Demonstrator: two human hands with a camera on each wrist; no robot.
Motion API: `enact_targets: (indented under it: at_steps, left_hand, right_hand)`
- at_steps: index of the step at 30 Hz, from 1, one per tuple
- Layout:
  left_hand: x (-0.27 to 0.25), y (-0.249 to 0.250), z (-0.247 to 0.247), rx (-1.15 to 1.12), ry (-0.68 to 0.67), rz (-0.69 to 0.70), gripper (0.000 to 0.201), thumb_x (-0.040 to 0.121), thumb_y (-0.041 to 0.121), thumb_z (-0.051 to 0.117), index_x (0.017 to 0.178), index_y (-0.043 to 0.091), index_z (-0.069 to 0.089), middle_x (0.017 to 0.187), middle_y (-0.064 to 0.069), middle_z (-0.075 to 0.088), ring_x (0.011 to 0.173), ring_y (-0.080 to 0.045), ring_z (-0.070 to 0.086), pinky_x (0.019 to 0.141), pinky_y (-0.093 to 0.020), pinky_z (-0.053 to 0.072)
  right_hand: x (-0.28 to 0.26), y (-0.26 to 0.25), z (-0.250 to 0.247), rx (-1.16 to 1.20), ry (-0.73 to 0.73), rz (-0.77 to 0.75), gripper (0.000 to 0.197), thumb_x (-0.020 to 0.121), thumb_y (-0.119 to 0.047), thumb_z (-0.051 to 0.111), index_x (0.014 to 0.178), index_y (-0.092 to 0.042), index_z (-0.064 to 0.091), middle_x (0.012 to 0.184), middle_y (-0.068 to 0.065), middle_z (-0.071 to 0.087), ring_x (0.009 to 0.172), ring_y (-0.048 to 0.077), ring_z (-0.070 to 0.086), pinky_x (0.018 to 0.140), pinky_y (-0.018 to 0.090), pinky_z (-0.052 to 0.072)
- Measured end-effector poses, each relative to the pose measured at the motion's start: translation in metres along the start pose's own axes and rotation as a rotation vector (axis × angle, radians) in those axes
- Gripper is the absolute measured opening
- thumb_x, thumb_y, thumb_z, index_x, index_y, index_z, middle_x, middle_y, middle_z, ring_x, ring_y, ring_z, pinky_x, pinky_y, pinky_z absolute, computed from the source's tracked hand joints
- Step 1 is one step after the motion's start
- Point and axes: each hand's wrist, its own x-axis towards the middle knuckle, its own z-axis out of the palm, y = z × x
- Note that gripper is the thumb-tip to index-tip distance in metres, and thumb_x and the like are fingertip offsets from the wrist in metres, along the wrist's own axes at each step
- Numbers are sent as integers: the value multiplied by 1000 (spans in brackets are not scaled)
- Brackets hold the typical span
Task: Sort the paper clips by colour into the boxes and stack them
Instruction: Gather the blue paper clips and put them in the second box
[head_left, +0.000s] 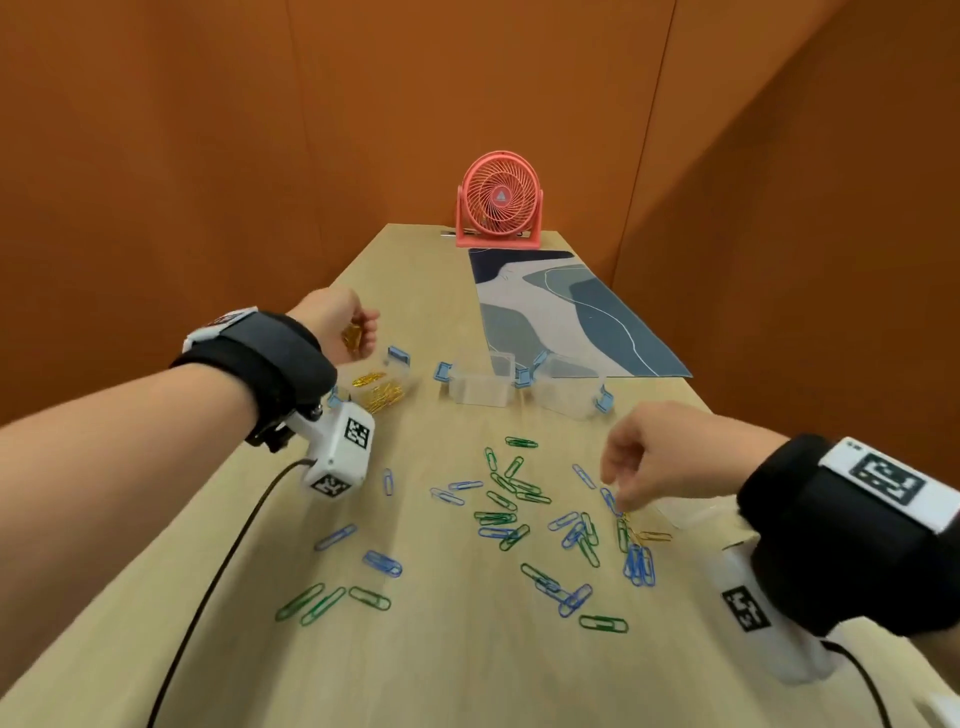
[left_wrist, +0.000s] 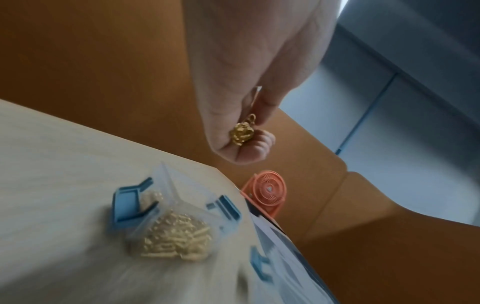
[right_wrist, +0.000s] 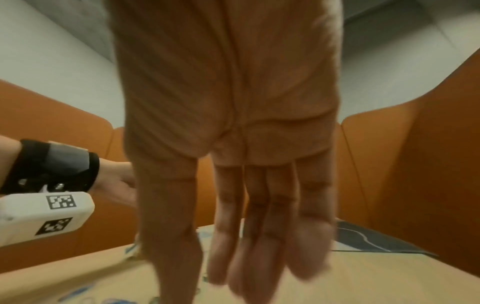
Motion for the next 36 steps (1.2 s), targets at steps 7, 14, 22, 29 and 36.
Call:
enact_targets:
  at_steps: [7,14,22,29,36]
  left_hand:
    - [22,-15,7,138,68,84,27,91,4,31,76,10,54,73,-4,54,69,-17,53,89,-38,39]
    - [19,-21,13,421,45,197,33,95,13,30,93,7,62,97,-7,65,79,-15,58,102,-39,29]
    - [-7,-32,44,852,62,346,34,99,26,40,101,1,63,96,-11,63,84,-23,56,71,-31,44]
    - [-69,-72,87,893,-593,438,10,83,19,69,89,12,72,71,5,65,62,-7,57,62,-18,49]
    - [-93,-101,127,1357,-865,709,31,80,29,71,109,20,71,106,0,68,88,-10,58,83,-24,46]
  right_hand:
    - [-7,20,3,-131,-252,271,23,70,-16,79,90,-15,70,80,-2,68,59,7,54,59,19,46]
    - [-5,16,13,-190,-255,250,25,66,-18,83,86,-14,67,86,1,70,56,7,52,52,16,43]
    - [3,19,24,18,-178,150,11,68,-8,78,66,-14,69,69,4,69,55,11,57,60,21,51]
    - [4,22,21,32,-40,175,22,68,-9,80,82,-16,66,74,-1,62,53,9,52,50,16,43]
    - [7,24,29,64,9,135,27,70,-3,77,93,-15,74,82,-1,65,56,4,52,54,13,44]
